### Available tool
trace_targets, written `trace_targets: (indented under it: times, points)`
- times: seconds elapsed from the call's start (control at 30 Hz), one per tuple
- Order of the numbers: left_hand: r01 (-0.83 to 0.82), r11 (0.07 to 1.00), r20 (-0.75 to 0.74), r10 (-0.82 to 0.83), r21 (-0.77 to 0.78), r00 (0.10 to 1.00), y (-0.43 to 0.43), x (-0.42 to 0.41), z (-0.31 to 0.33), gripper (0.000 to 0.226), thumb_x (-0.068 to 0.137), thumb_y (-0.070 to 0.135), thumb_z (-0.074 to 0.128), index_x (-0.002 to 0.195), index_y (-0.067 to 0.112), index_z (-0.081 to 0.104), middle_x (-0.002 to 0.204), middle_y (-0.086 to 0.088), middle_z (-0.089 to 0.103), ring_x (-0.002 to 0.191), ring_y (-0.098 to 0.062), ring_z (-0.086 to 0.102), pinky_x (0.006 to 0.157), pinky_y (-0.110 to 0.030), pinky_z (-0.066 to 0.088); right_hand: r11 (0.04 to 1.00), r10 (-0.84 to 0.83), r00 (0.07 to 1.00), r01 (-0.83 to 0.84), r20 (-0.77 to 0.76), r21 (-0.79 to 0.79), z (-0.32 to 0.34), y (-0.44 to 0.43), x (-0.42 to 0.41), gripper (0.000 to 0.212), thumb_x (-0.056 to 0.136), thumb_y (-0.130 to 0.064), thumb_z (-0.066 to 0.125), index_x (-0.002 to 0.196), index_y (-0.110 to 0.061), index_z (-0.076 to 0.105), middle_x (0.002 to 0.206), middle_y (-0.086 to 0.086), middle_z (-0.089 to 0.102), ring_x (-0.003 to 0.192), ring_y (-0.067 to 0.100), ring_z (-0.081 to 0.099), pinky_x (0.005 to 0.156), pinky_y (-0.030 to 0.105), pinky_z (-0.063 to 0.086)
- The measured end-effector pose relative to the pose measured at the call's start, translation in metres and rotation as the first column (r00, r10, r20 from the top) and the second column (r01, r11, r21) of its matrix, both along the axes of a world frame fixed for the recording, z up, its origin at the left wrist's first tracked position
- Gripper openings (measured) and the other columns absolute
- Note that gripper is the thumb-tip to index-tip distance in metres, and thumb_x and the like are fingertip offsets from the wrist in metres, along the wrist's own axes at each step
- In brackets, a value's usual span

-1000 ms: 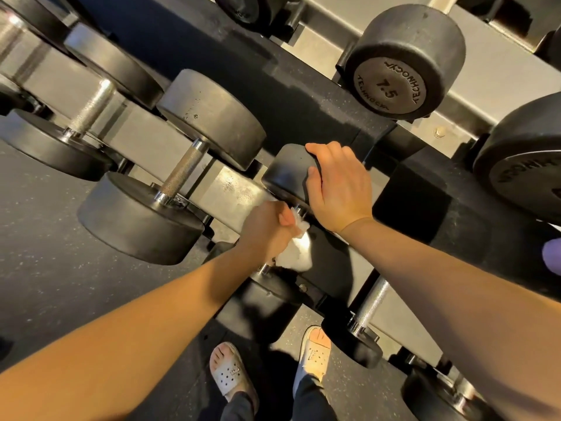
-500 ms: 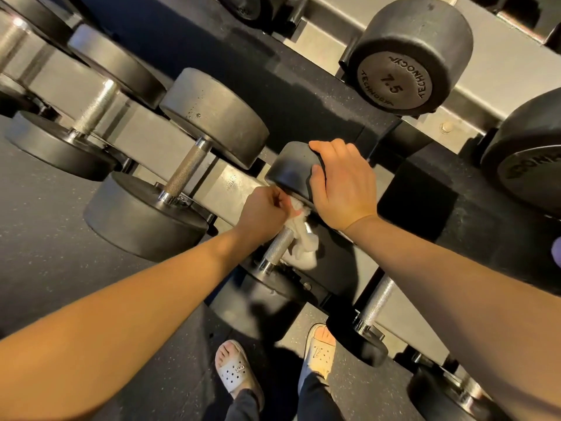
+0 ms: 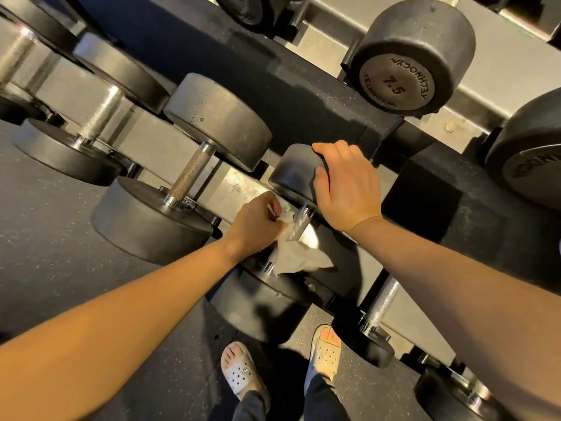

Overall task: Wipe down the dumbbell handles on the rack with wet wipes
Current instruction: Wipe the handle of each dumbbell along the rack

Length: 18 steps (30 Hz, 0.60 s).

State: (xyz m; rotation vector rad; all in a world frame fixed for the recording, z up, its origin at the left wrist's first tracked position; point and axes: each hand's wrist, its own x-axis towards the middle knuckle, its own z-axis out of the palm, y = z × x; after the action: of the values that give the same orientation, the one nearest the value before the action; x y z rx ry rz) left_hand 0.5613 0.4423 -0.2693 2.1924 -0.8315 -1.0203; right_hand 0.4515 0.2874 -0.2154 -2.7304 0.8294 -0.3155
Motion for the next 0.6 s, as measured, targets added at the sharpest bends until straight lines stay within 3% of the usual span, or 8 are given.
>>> trace_targets:
  times: [0.1, 0.17, 0.27, 0.3, 0.4, 0.47, 0.53, 0.6]
  points:
    - [0.197, 0.980, 0.170, -0.198, 0.022, 0.965, 0.004, -0.009, 0.006, 0.023, 0.102, 0.025, 0.057, 0.082, 0.012, 0.062, 0.071, 0.002, 0.064, 0.066, -0.016, 0.059, 0.062, -0.026, 0.041, 1.000, -0.006, 1.000, 0.006, -0.001, 0.001, 0.001, 0.000, 0.000, 0.041, 0.099, -0.031, 0.041, 0.135, -0.020, 0.056, 0.112, 0.001, 0.060, 0.099, 0.019, 0.053, 0.077, 0.032, 0.044]
    - [0.294, 0.953, 0.158, -0.301, 0.069, 0.940, 0.009, -0.011, 0.014, 0.031, 0.100, 0.029, 0.059, 0.073, 0.016, 0.051, 0.067, 0.003, 0.055, 0.064, -0.016, 0.052, 0.058, -0.025, 0.035, 1.000, -0.003, 1.000, 0.003, 0.005, 0.002, 0.001, -0.001, 0.000, 0.041, 0.099, -0.031, 0.041, 0.135, -0.019, 0.056, 0.112, 0.002, 0.060, 0.098, 0.019, 0.053, 0.076, 0.032, 0.044]
    - [0.461, 0.867, 0.205, -0.494, 0.188, 0.845, 0.014, -0.008, 0.017, 0.029, 0.093, 0.044, 0.070, 0.098, 0.016, 0.062, 0.091, 0.003, 0.063, 0.086, -0.021, 0.060, 0.067, -0.025, 0.037, 1.000, -0.003, 1.000, 0.003, 0.008, 0.014, 0.001, 0.000, 0.000, 0.041, 0.099, -0.031, 0.040, 0.135, -0.020, 0.056, 0.111, 0.001, 0.059, 0.098, 0.018, 0.053, 0.076, 0.032, 0.045]
    - [0.474, 0.849, 0.197, -0.519, 0.234, 0.832, 0.015, -0.005, 0.017, 0.034, 0.093, 0.045, 0.071, 0.104, 0.014, 0.065, 0.096, 0.002, 0.065, 0.091, -0.022, 0.062, 0.071, -0.026, 0.038, 1.000, -0.004, 1.000, 0.004, 0.008, 0.015, 0.001, 0.000, 0.000, 0.041, 0.099, -0.031, 0.041, 0.136, -0.020, 0.056, 0.111, 0.001, 0.059, 0.098, 0.018, 0.053, 0.077, 0.033, 0.046]
    - [0.510, 0.814, 0.042, -0.541, 0.279, 0.840, 0.016, 0.010, 0.008, 0.026, 0.093, 0.039, 0.073, 0.085, 0.015, 0.068, 0.080, 0.004, 0.064, 0.080, -0.018, 0.061, 0.065, -0.024, 0.039, 1.000, 0.000, 1.000, 0.000, 0.009, 0.013, 0.001, -0.001, -0.001, 0.040, 0.099, -0.031, 0.042, 0.136, -0.020, 0.056, 0.111, 0.001, 0.059, 0.097, 0.018, 0.053, 0.077, 0.036, 0.048]
    - [0.438, 0.873, -0.097, -0.428, 0.213, 0.899, 0.011, 0.018, 0.004, 0.023, 0.093, 0.033, 0.074, 0.080, 0.014, 0.069, 0.075, 0.003, 0.066, 0.074, -0.013, 0.062, 0.065, -0.022, 0.042, 1.000, 0.005, 1.000, -0.005, 0.019, 0.015, 0.001, -0.001, -0.001, 0.039, 0.099, -0.030, 0.043, 0.135, -0.019, 0.056, 0.110, 0.002, 0.060, 0.097, 0.019, 0.053, 0.077, 0.037, 0.047]
    - [0.137, 0.989, -0.255, -0.118, 0.056, 0.960, 0.000, 0.019, 0.004, 0.019, 0.095, 0.024, 0.073, 0.089, 0.007, 0.069, 0.073, 0.000, 0.066, 0.065, -0.007, 0.061, 0.064, -0.020, 0.047, 1.000, 0.010, 1.000, -0.011, 0.028, 0.018, 0.002, -0.001, -0.002, 0.039, 0.099, -0.029, 0.044, 0.134, -0.017, 0.057, 0.110, 0.003, 0.060, 0.096, 0.020, 0.053, 0.077, 0.036, 0.046]
    - [-0.155, 0.988, -0.313, 0.145, -0.009, 0.939, -0.016, 0.012, 0.004, 0.011, 0.095, 0.017, 0.070, 0.096, 0.006, 0.069, 0.073, -0.002, 0.067, 0.062, -0.008, 0.061, 0.061, -0.019, 0.052, 1.000, 0.011, 0.999, -0.012, 0.034, 0.019, 0.002, 0.000, -0.002, 0.039, 0.099, -0.029, 0.043, 0.134, -0.017, 0.057, 0.110, 0.003, 0.060, 0.096, 0.020, 0.053, 0.077, 0.036, 0.046]
